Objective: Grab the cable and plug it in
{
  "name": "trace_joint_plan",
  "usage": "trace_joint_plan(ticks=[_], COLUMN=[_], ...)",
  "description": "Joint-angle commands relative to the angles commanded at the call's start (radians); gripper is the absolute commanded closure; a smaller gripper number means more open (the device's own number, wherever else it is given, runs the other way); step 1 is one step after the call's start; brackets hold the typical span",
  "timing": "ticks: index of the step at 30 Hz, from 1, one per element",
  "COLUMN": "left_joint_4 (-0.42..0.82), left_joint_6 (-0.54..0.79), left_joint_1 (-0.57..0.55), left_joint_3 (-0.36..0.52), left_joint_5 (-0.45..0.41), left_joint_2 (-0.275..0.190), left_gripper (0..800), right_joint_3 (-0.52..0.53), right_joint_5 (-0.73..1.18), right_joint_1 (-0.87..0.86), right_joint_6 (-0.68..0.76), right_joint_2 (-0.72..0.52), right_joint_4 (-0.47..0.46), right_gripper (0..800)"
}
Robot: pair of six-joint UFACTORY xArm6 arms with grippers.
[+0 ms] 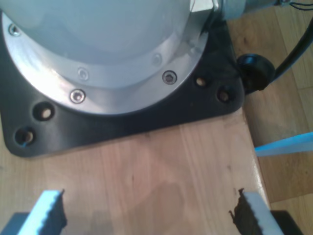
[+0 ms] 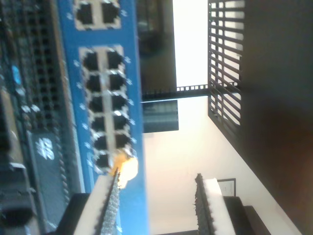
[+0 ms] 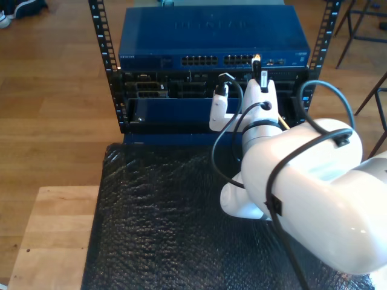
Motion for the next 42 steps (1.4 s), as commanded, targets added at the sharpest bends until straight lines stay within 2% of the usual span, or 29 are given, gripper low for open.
trace_joint_plan(ticks=[8,16,25,33,38,42], left_joint_4=[0.0,0.0,0.0,0.0,0.0,0.0], left_joint_6=[0.0,0.0,0.0,0.0,0.0,0.0], left_joint_1=[0.0,0.0,0.0,0.0,0.0,0.0], left_joint_3=[0.0,0.0,0.0,0.0,0.0,0.0], left_joint_5=[0.0,0.0,0.0,0.0,0.0,0.0], left_joint_2=[0.0,0.0,0.0,0.0,0.0,0.0], left_gripper=[0,0,0,0,0,0], right_joint_3=[0.098,0.106,0.121,0.13,0.146,0.15], right_joint_5=[0.149,0.276,0.568,0.818,1.011,1.155], right_joint_1=[-0.028,-0.106,-0.227,-0.327,-0.39,-0.448], right_joint_6=[-0.002,-0.003,-0.051,-0.117,-0.189,-0.232], right_joint_2=[-0.117,-0.198,-0.292,-0.381,-0.45,-0.488], right_joint_4=[0.0,-0.006,-0.035,-0.038,-0.038,-0.038], right_gripper=[307,305,199,179,115,95])
